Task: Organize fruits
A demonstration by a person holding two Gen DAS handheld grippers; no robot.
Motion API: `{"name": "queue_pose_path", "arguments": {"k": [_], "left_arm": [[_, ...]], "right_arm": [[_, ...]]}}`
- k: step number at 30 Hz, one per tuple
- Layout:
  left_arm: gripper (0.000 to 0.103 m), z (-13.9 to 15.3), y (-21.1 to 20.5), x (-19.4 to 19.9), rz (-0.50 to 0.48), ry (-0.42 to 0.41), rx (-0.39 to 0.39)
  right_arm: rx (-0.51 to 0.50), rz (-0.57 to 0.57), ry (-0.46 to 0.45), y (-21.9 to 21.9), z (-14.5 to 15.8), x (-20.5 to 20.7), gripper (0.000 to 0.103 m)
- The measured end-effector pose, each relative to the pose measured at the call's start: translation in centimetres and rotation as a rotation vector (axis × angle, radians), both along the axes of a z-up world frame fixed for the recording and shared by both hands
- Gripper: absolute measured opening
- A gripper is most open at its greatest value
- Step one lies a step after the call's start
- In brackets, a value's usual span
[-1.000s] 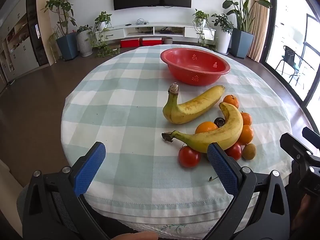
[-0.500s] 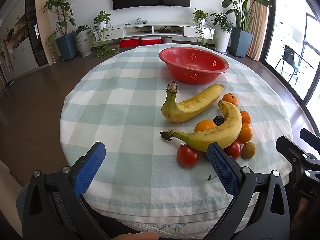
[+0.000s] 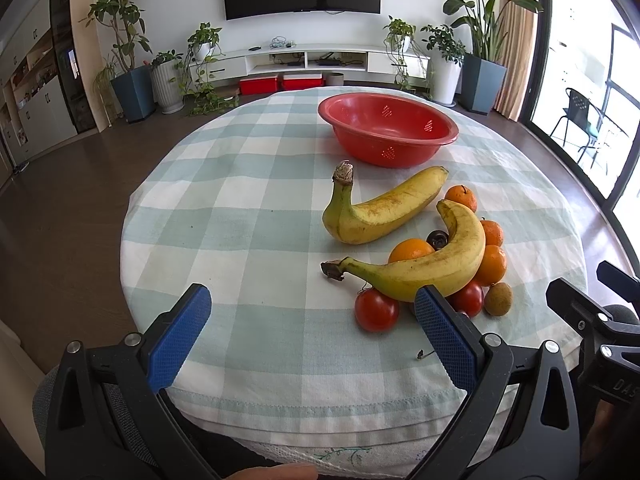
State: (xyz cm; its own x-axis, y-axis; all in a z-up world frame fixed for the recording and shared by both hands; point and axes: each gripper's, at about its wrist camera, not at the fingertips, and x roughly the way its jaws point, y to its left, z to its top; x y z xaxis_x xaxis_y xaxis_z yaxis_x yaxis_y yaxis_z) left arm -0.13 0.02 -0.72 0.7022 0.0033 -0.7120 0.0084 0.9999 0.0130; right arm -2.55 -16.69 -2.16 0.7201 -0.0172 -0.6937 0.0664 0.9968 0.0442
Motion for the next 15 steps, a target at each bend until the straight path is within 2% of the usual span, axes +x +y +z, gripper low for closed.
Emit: {"name": "queue_pose_path", "arguments": {"k": [15], "left_arm": [[0.103,0.02,-0.01,0.02,0.000,0.000,0.002]], "right_arm": [[0.000,-0.001,0.007,-0.11,-0.10,-0.02,0.103]]}}
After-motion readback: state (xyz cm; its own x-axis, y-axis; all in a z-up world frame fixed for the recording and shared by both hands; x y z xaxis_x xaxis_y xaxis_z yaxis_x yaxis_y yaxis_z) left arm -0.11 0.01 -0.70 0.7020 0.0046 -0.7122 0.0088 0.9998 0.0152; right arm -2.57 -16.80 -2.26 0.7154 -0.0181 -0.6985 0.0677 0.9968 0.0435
